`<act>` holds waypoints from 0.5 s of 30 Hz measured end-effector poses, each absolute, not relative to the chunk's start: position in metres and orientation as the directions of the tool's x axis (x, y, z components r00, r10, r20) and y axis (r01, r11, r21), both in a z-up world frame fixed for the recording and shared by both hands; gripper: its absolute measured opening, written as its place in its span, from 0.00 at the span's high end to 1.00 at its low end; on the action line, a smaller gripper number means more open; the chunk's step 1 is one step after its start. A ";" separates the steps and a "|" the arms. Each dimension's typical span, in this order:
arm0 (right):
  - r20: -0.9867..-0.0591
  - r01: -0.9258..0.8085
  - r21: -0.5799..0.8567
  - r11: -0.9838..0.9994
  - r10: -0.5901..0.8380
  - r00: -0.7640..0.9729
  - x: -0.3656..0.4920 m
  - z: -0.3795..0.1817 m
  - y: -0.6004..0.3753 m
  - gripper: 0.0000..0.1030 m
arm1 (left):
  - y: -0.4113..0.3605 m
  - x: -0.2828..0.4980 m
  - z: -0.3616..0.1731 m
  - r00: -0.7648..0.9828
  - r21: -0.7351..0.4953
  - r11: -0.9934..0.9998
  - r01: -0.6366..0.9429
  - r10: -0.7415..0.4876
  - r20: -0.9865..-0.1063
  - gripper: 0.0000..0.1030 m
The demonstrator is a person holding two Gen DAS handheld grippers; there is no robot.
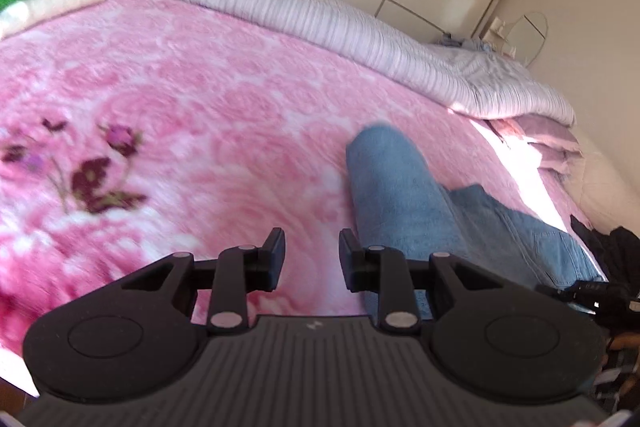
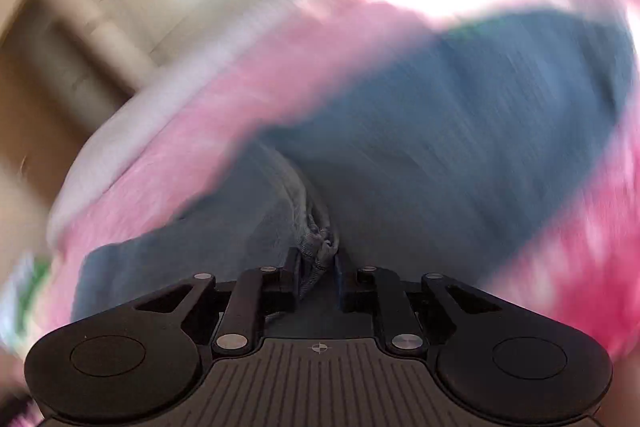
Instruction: Fold clothes
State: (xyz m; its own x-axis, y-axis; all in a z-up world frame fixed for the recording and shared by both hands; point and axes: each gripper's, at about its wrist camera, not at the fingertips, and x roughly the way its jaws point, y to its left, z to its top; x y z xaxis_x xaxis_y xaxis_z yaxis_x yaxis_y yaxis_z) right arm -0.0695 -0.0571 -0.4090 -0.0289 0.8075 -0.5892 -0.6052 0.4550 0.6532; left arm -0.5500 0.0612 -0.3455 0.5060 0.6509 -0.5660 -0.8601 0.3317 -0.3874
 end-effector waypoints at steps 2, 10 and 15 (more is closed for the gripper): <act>-0.541 -0.499 0.749 0.437 0.838 -0.078 -0.053 -0.414 -0.062 0.75 | 0.060 -0.544 -0.348 0.512 -0.387 0.340 -0.857 0.641 -0.572 0.77; -0.540 -0.605 0.684 0.407 0.840 -0.046 -0.065 -0.396 -0.040 0.83 | 0.065 -0.532 -0.347 0.521 -0.392 0.346 -0.853 0.625 -0.582 0.77; -0.355 -0.756 0.604 0.254 0.934 0.030 -0.068 -0.342 -0.053 0.84 | 0.070 -0.522 -0.333 0.533 -0.377 0.377 -0.846 0.628 -0.567 0.77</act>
State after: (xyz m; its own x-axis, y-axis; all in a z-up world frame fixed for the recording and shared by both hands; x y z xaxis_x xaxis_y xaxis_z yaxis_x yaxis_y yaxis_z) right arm -0.0681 -0.0534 -0.3423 0.0297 0.9344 -0.3551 -0.7556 0.2536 0.6040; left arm -0.5219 0.0696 -0.3330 0.5330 0.6284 -0.5667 -0.8458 0.3772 -0.3772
